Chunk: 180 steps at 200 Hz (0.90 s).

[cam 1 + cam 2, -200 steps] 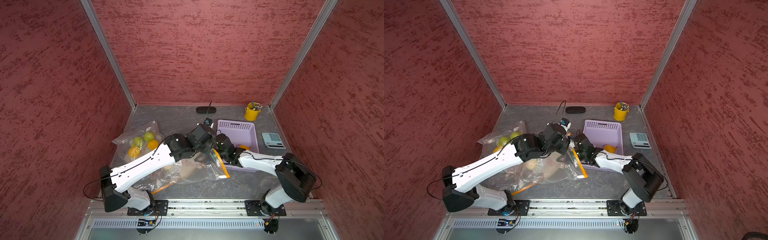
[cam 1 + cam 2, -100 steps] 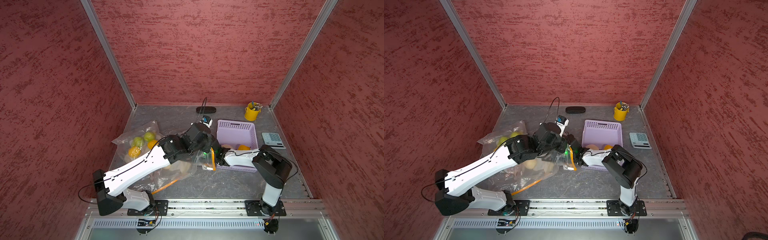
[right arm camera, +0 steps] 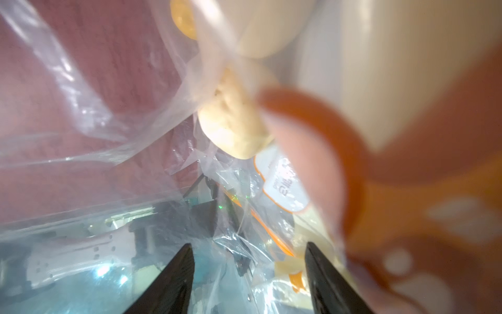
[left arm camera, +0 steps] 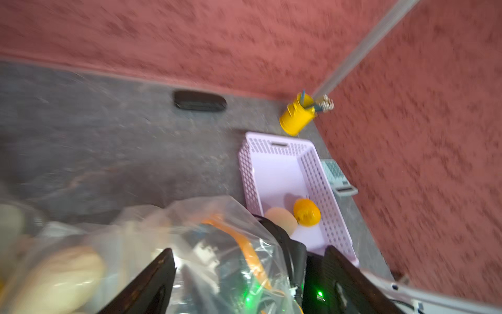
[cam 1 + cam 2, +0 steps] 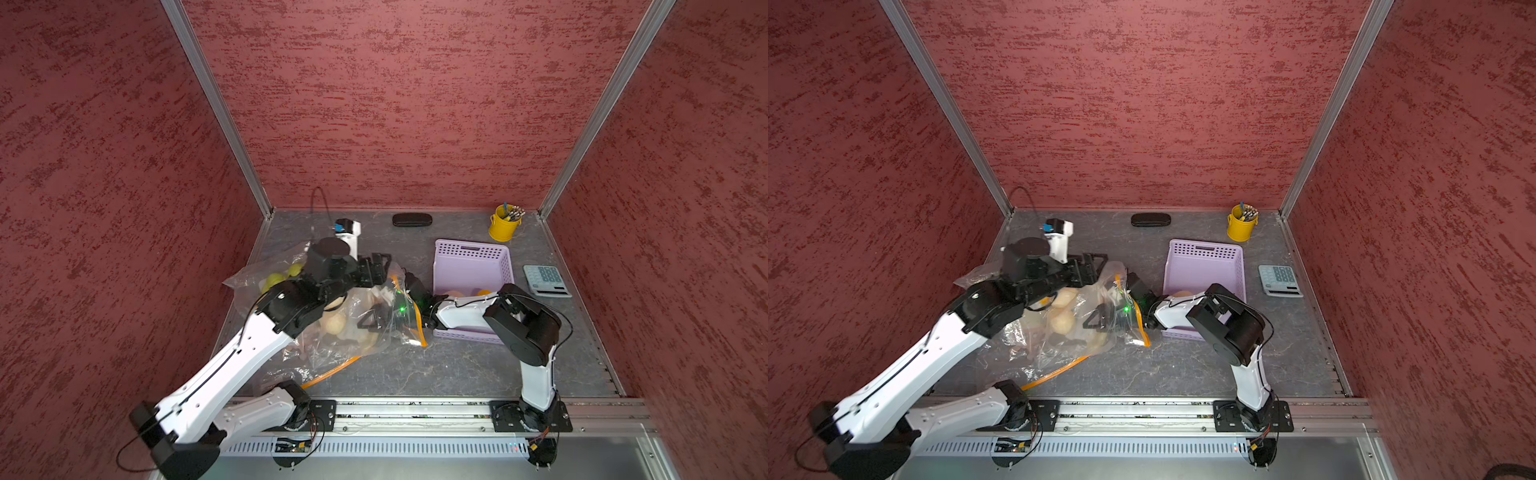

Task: Open the zip-top bag and take out the pear
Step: Pick up the pear from the zipper food storage bag.

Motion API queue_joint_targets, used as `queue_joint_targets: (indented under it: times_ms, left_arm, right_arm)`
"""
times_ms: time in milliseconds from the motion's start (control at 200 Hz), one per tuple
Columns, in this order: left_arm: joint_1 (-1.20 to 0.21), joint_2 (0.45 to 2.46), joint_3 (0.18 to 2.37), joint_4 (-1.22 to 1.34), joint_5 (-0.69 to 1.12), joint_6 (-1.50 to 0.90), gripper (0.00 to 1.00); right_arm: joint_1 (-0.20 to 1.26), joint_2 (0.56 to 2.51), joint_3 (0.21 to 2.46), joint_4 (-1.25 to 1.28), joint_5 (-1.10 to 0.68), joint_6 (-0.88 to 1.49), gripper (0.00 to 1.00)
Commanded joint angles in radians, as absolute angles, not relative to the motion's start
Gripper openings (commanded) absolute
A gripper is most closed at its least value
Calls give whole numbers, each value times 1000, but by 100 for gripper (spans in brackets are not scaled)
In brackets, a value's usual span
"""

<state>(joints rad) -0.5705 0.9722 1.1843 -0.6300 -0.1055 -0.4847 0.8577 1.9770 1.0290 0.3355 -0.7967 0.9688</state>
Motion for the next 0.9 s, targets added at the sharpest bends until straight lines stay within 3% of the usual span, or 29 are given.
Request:
queue_joint_targets:
  times_ms: [0, 45, 210, 401, 706, 897]
  left_arm:
    - [-386, 934, 1126, -811, -141, -516, 83]
    - [-315, 929, 1068, -822, -138, -516, 75]
    - [-150, 968, 843, -769, -116, -529, 33]
    - [-128, 1066, 729, -768, -87, -553, 10]
    - [-209, 1135, 650, -728, -242, -644, 13]
    - [-235, 1269, 652, -648, -190, -616, 18]
  right_arm:
    - [865, 1982, 1063, 313, -791, 959, 65]
    - [865, 1983, 1065, 316, -795, 959, 65]
    - [865, 1996, 1081, 311, -799, 959, 65]
    - [865, 2000, 1113, 288, -811, 949, 65]
    - [865, 2034, 1150, 291, -830, 970, 67]
    - [865, 2074, 1185, 269, -818, 961, 67]
